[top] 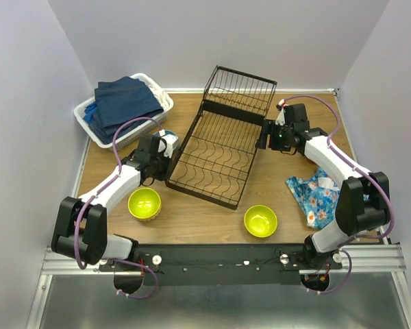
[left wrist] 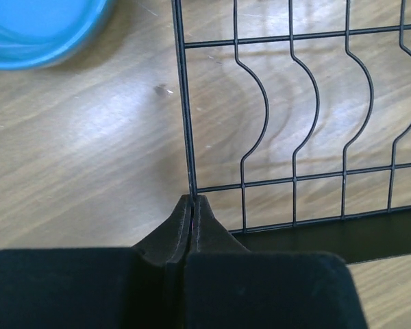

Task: Load the bowls into the dish rack

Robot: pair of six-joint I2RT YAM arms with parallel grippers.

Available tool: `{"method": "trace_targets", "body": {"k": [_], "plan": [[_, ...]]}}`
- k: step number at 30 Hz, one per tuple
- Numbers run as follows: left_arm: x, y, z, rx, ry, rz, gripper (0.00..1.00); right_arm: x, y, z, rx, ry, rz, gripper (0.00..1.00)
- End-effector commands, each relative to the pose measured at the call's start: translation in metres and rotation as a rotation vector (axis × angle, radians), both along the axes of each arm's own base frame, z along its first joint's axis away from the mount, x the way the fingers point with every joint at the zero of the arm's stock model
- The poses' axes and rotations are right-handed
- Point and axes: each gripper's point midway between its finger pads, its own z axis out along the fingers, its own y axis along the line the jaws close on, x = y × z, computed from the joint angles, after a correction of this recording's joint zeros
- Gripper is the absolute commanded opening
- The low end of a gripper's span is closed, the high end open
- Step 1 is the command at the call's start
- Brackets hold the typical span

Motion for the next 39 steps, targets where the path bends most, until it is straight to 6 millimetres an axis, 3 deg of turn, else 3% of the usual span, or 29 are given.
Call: {"method": "trace_targets", "body": {"k": [1,5,11,20,25,29,30,32,36,39], "plan": [[-0.03,-0.037,0.001,-0.177,0.123,0.029,0.0,-0.006,-0.02,-0.014,-0.076,0.03,-0.117,0.73],[-0.029,-0.042,-0.001,-0.215,0.143,0.12,0.0,-0.014,-0.024,-0.029,-0.097,0.075,-0.142,0.68],[-0.024,-0.041,0.005,-0.278,0.16,0.277,0.0,-0.008,-0.026,-0.036,-0.103,0.091,-0.171,0.61],[-0.042,-0.056,0.005,-0.334,0.194,0.261,0.0,0.007,-0.011,-0.045,-0.09,0.118,-0.161,0.53],[-0.057,-0.072,0.007,-0.365,0.218,0.206,0.0,0.005,-0.005,-0.05,-0.095,0.132,-0.158,0.51],[-0.058,-0.078,0.011,-0.374,0.222,0.197,0.0,0.005,-0.013,-0.032,-0.131,0.113,-0.188,0.47],[-0.056,-0.08,0.013,-0.379,0.218,0.196,0.0,0.008,-0.018,-0.018,-0.137,0.079,-0.208,0.47],[-0.056,-0.084,0.014,-0.381,0.222,0.191,0.0,0.004,-0.019,-0.012,-0.14,0.081,-0.209,0.48],[-0.048,-0.082,0.016,-0.342,0.215,0.252,0.0,-0.007,-0.013,-0.013,-0.098,0.102,-0.192,0.66],[-0.045,-0.074,0.011,-0.295,0.231,0.323,0.0,-0.013,-0.014,-0.021,-0.1,0.118,-0.188,0.67]]}}
